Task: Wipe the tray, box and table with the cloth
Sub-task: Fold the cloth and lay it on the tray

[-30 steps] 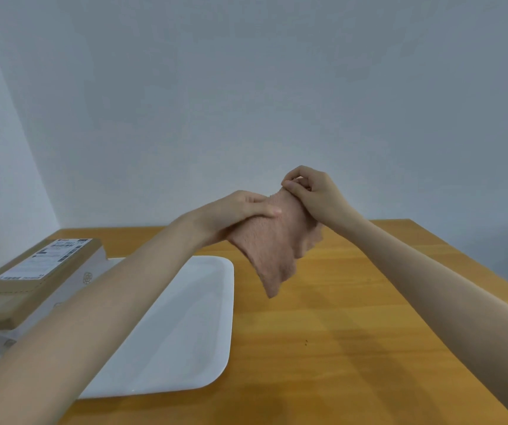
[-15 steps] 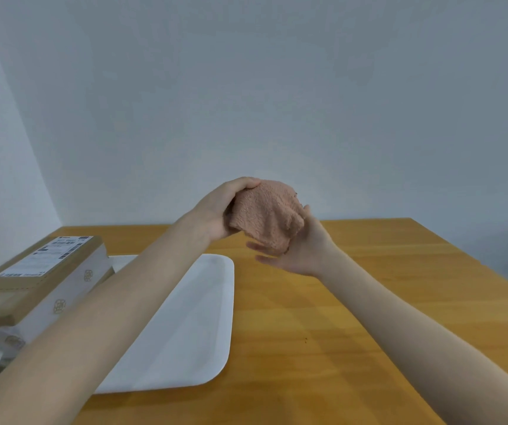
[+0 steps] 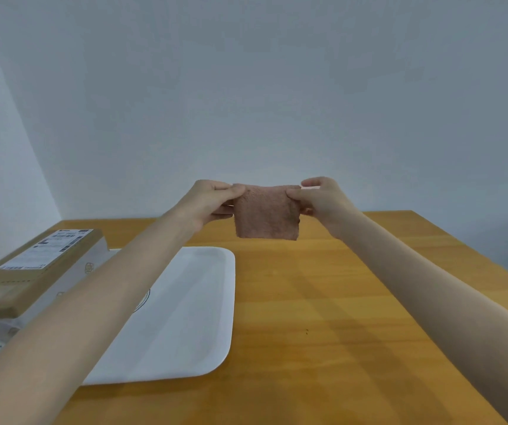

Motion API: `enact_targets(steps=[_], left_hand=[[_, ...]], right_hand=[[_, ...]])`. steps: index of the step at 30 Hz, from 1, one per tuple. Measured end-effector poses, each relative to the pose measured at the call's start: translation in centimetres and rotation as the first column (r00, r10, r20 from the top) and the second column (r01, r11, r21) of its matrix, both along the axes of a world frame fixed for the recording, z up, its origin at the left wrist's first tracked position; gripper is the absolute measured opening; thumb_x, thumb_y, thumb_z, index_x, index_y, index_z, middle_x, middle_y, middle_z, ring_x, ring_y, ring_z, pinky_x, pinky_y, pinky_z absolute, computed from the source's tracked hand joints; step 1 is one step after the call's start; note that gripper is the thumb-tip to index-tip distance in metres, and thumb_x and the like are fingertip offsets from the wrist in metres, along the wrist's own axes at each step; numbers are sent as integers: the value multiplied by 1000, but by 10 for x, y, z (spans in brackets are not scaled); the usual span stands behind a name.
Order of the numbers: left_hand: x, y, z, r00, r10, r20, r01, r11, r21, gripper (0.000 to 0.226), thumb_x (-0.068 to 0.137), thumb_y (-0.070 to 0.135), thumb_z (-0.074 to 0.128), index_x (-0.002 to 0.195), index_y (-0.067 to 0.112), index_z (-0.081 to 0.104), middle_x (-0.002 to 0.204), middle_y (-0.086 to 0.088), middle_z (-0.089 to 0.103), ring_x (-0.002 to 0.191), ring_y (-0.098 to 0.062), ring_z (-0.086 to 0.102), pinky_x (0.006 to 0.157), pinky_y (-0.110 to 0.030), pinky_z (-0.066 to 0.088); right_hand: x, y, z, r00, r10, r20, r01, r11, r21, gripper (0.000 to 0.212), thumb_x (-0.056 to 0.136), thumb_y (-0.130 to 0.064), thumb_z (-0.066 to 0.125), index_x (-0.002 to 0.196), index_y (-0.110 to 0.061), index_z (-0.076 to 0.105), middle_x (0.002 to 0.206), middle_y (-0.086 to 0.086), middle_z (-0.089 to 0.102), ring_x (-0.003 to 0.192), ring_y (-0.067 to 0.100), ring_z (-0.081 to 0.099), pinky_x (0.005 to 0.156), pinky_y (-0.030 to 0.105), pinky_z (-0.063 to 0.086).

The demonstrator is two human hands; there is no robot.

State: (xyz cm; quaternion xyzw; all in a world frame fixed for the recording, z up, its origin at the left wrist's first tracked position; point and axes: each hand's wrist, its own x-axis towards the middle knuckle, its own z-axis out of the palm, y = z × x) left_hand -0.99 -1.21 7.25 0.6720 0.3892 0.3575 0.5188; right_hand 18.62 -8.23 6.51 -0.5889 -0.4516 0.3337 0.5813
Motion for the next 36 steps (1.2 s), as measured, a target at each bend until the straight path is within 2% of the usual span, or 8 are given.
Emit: enact_targets(steps=[5, 12, 18, 22, 27, 29, 32, 36], left_hand=[[3, -2, 0, 992, 116, 58, -118, 992, 46, 37, 80, 14, 74, 111, 13, 55, 92, -10, 69, 75, -21, 67, 76, -28, 57], [-9, -1, 12, 997, -39, 61, 34, 996, 88, 26, 81, 6, 71, 105, 14, 68, 94, -1, 72, 74, -8, 70, 62, -16, 55], [-12, 0, 15, 984, 8, -176, 48, 949, 311, 39, 73, -1, 76, 109, 11, 66, 87, -5, 71, 71, -6, 69, 66, -9, 54], [-7, 3, 11, 964, 148, -222, -35, 895, 445, 31, 75, 7, 77, 105, 5, 71, 91, -13, 72, 81, -20, 68, 77, -24, 56], [-3, 2, 16, 921, 189, -342, 9, 864, 503, 15, 87, 14, 65, 98, 5, 71, 88, -7, 66, 82, -15, 57, 82, -31, 45], [-3, 1, 20, 915, 140, -380, 40, 903, 427, 16, 93, 16, 58, 99, 6, 67, 97, -3, 63, 91, -14, 54, 87, -29, 41], [-6, 0, 20, 970, -104, -222, 134, 983, 126, 18, 98, 21, 48, 98, 12, 63, 94, 4, 61, 92, -16, 55, 91, -29, 40], [1, -7, 14, 981, -192, -15, 190, 979, -79, 28, 101, 26, 35, 107, 10, 57, 87, -5, 57, 72, -20, 57, 69, -30, 53]], right_hand=[[-1, -2, 6, 983, 1, 182, -22, 994, 112, 39, 85, -14, 66, 120, -12, 48, 88, 3, 67, 83, 15, 61, 81, 28, 50], [6, -8, 16, 954, 174, 245, -197, 977, 76, 37, 77, 0, 71, 109, -16, 63, 104, 19, 69, 96, 24, 64, 91, 35, 53], [4, -1, 20, 835, 114, 538, -141, 990, 10, 46, 75, 4, 70, 116, -12, 61, 107, 14, 66, 99, 26, 62, 95, 39, 50], [0, 1, 21, 713, 5, 701, -70, 995, 64, 28, 80, -3, 65, 106, -10, 68, 94, 6, 68, 94, 22, 63, 87, 33, 51], [-3, 0, 24, 619, -12, 785, -34, 999, 41, 15, 88, -15, 59, 99, -12, 68, 77, 0, 60, 72, 13, 53, 62, 20, 39], [0, -2, 27, 674, 75, 735, -60, 997, -47, 10, 90, -17, 57, 89, -10, 64, 74, -6, 52, 72, 10, 48, 66, 20, 37], [5, -4, 28, 884, 230, 407, -199, 973, -116, 16, 91, -24, 56, 84, -12, 65, 95, -3, 61, 96, 15, 56, 89, 33, 45], [1, -2, 18, 953, 261, 151, -250, 964, -90, 30, 95, -32, 51, 108, -9, 65, 96, 5, 59, 83, 22, 58, 73, 37, 55]])
